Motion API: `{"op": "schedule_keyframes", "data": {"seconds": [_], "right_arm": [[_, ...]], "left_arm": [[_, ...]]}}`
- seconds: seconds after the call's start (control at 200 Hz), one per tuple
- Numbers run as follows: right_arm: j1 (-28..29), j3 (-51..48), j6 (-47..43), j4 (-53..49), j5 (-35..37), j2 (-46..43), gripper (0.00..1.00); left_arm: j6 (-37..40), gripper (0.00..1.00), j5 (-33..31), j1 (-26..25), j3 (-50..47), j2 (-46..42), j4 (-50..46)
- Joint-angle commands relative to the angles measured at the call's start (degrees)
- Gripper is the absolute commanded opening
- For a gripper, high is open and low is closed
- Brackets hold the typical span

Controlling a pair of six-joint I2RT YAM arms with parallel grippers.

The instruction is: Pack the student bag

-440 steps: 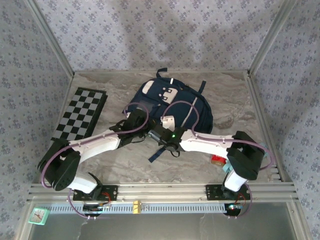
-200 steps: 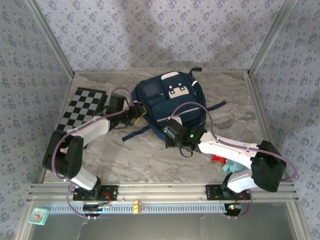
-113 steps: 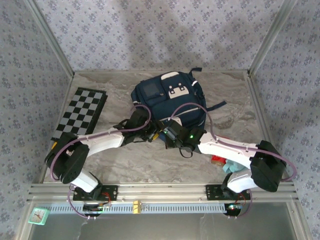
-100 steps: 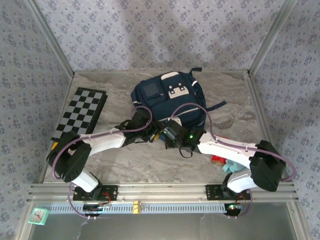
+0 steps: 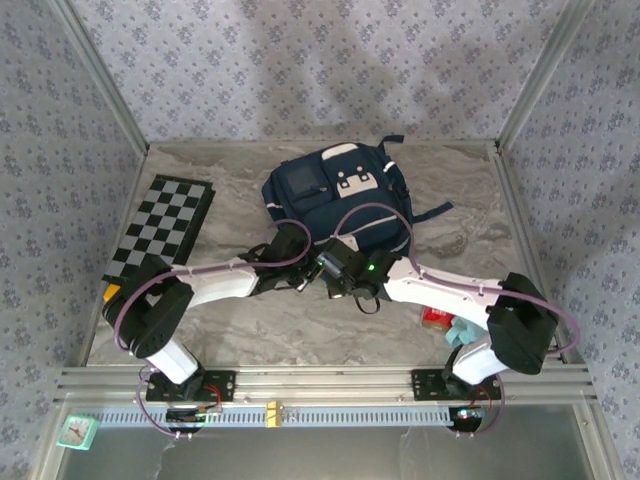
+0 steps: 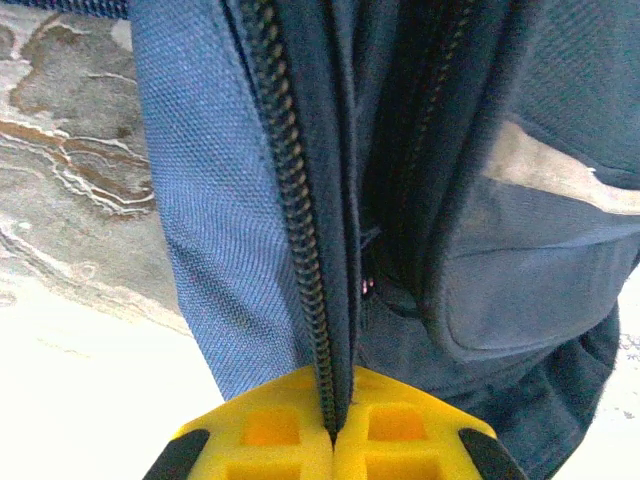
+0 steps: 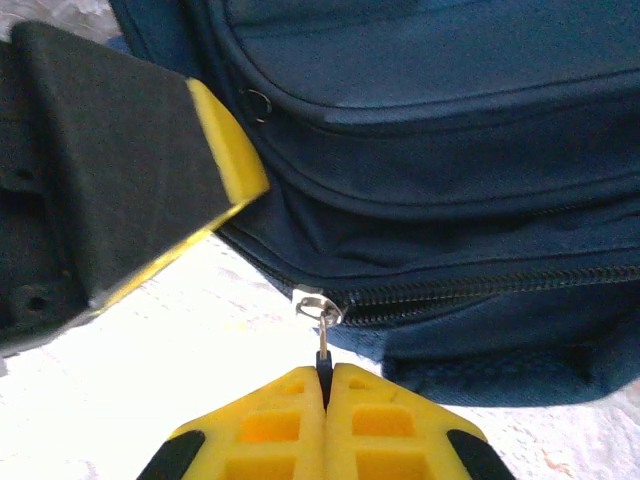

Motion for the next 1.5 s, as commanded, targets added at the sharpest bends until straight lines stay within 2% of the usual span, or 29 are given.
{"op": "schedule_keyframes", "data": {"seconds": [0.0, 0.19, 0.27, 0.385, 0.56, 0.775, 0.95, 0.98, 1.024, 1.144, 1.229, 1.319, 1.494], "right_arm": [[0.3, 1.6, 2.4, -9.4, 3.8, -0.6, 0.00], [-0.9, -0.4, 3.4, -14.2, 4.0, -3.4, 0.00], [-2.4, -1.8, 3.3, -15.2, 3.5, -5.2, 0.00], [-5.2, -3.5, -0.4, -14.4, 0.4, -6.5, 0.00], [-6.5, -3.4, -5.7, -13.2, 0.0, -7.6, 0.00], [-3.2, 0.9, -7.3, -6.0, -6.4, -2.3, 0.00], [-2.0, 5.0, -5.1, -0.9, -7.0, 3.4, 0.00], [-2.2, 5.2, -4.5, -1.1, -6.4, 4.2, 0.00], [-2.4, 5.3, -4.0, -1.2, -5.6, 4.9, 0.00], [-1.9, 4.1, -4.9, 1.9, -6.9, 4.8, 0.00], [-1.8, 3.6, -4.0, 1.9, -7.0, 4.9, 0.00], [-1.7, 3.4, -4.0, 2.4, -7.1, 5.2, 0.00], [-1.7, 2.6, -2.3, 3.9, -7.3, 5.5, 0.00]], "left_arm": [[3.5, 0.00, -5.2, 1.8, 0.5, -3.8, -3.4], [8.9, 0.00, -5.3, 5.7, 0.3, -6.6, -6.5], [11.7, 0.00, -2.2, 8.5, 0.9, -6.6, -7.2], [15.3, 0.00, 0.0, 12.0, 1.8, -6.9, -8.5], [22.1, 0.00, 4.3, 16.4, 6.0, -5.8, -11.7], [30.5, 0.00, 5.8, 22.2, 11.7, -2.6, -14.7], [34.6, 0.00, 11.9, 27.3, 14.9, -0.5, -15.9], [35.3, 0.04, 12.7, 27.4, 14.7, -1.6, -16.4], [35.8, 0.18, 12.8, 27.2, 13.8, -3.5, -17.6], [32.3, 0.40, 13.3, 26.1, 8.8, -10.0, -20.5], [24.4, 0.45, 12.7, 23.3, 2.7, -15.2, -18.2], [16.3, 0.52, 9.0, 18.5, -0.2, -18.3, -18.9], [6.8, 0.60, 4.9, 11.6, -0.1, -17.1, -16.9]]}}
